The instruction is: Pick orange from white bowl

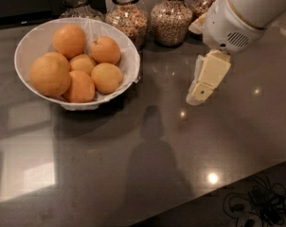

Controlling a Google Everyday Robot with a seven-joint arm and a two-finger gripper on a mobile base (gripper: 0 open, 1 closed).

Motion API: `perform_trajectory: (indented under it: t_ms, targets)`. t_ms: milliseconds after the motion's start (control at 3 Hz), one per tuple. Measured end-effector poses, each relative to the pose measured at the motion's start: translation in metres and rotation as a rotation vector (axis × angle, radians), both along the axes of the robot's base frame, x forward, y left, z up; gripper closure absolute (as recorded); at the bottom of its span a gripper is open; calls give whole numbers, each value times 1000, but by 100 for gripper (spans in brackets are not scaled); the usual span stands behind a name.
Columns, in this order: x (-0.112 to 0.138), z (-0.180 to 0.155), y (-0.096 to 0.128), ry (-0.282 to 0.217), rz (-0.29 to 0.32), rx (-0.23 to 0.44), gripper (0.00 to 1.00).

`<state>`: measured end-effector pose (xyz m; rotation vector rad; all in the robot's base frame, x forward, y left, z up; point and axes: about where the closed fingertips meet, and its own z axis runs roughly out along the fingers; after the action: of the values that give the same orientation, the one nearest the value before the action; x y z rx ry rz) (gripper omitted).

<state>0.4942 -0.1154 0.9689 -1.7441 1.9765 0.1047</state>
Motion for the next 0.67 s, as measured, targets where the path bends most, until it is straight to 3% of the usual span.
perform_trajectory:
  t_ms: [333,667]
  targets:
    - [9,15,50,-52,90,48,0]
    - [8,14,54,-56,99,57,0]
